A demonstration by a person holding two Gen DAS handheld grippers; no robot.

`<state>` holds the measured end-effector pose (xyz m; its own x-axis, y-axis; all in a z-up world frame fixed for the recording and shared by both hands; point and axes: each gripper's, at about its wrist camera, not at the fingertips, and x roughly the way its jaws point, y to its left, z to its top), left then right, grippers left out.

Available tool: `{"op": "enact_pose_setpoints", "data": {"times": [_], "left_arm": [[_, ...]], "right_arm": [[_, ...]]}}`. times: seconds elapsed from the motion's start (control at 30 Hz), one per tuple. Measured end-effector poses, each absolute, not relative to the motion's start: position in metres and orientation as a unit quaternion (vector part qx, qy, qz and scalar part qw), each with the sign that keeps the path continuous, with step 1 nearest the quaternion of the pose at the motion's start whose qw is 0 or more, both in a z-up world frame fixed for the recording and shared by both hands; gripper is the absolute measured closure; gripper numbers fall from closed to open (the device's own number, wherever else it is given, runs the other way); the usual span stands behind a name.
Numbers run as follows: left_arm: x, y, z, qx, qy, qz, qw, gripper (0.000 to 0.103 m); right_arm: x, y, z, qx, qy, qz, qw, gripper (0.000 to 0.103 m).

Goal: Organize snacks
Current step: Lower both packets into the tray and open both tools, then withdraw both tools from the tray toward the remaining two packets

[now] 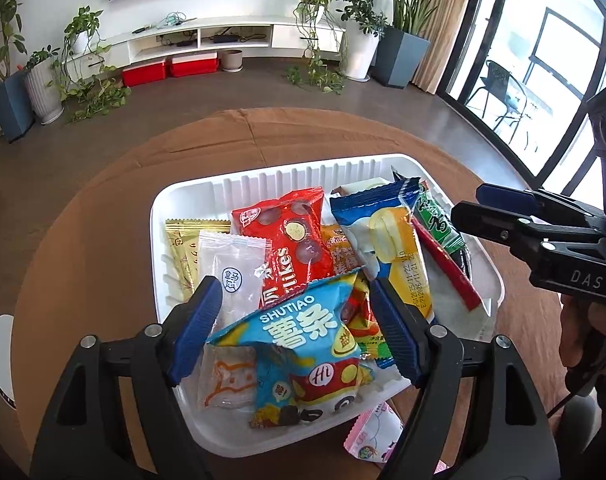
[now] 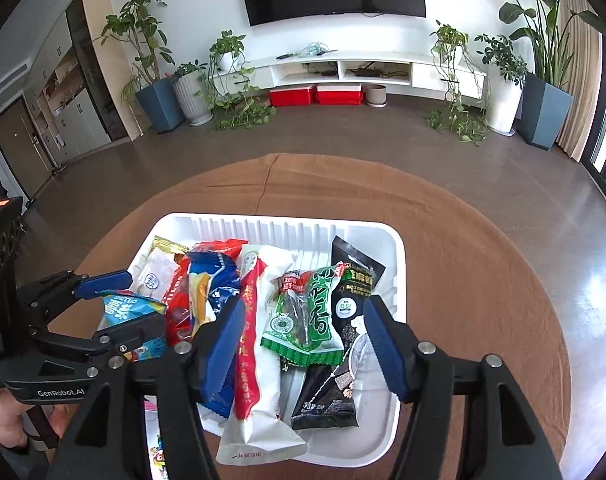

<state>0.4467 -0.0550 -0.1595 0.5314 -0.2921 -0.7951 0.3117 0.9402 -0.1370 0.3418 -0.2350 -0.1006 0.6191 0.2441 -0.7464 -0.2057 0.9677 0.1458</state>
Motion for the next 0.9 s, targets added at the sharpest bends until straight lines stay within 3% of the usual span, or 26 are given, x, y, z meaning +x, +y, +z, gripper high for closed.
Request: {"op": "enact_pose_setpoints", "data": {"times": [0.13,0.3,0.9], "left_arm": [[0.436,-0.058,-0.148,0.022,0.441,-0.173,0.881,0.019],[0.410,-0.053,-0.127,0.023,0.417,-0.172,0.892,0.001],[0.230,-0.028,-0.138,0.039,0.429,-0.155,0.889,0.000]], "right_arm": [[0.328,-0.236,-0.091,0.028,0.402,0.127,0.907,0.026],[0.299,-0.240,-0.079,0.035,0.373,0.129,0.918,0.016],[0.192,-0.221,-0.116,0.069,0.412,0.152,0.896,0.015]]}}
